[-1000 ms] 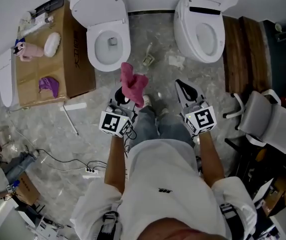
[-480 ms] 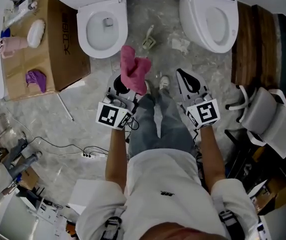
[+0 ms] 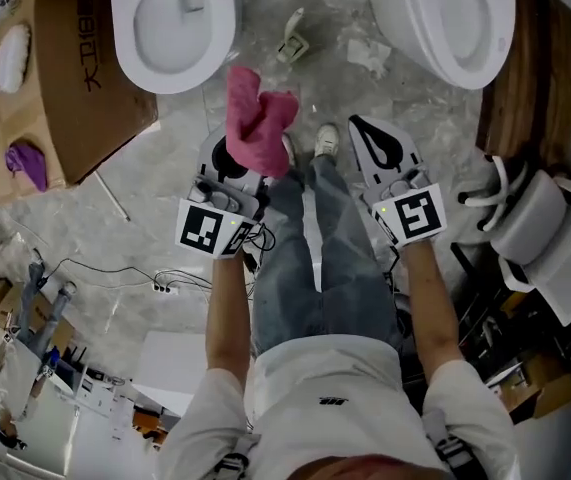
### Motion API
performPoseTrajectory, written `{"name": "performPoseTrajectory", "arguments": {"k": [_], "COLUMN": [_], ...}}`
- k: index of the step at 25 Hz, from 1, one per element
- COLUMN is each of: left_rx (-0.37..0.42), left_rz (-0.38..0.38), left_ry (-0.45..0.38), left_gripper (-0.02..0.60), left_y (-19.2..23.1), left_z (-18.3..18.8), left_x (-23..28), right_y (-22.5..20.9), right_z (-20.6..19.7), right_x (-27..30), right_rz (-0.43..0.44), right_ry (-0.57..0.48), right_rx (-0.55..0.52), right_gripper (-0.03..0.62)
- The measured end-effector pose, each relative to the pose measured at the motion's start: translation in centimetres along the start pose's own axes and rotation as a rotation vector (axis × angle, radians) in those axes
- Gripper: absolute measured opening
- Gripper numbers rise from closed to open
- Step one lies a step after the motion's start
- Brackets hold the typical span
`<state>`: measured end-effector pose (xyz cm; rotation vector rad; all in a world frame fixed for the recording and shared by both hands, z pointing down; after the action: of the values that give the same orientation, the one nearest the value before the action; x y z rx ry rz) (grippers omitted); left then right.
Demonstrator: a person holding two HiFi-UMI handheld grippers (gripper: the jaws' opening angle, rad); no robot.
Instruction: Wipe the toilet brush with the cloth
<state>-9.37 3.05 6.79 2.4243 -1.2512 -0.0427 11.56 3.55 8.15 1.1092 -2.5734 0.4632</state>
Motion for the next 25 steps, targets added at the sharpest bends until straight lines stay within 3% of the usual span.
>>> {"name": "performPoseTrajectory", "arguments": {"k": [9, 25], "left_rx": [-0.024, -0.022], "left_rz": [0.022, -0.02], "left_ry": [0.066, 0.158], "left_gripper": [0.118, 0.118], "left_y": [4.7, 14.3], "left_z": [-10.7, -26.1], "left_x": [3.1, 9.6], "right_y": [-3.5, -9.5], "right_z": [-9.9, -25.1], "right_x": [5.1, 14.8], "right_rz": [0.024, 0.003], "right_ry": [0.068, 0.14], "right_rx": [0.054, 0.0], "right_gripper": [-0.006, -0.005]}}
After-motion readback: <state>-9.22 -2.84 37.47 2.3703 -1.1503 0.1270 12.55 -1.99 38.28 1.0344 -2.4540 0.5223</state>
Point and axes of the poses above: the fingertips, and each gripper's own axes: x forward along the fingers, y to its left, z out of its top, the point moved 7 cm from there along -x, backward along the fingers, and after that the axes turned 3 degrees about z, right-handed, at the moved point
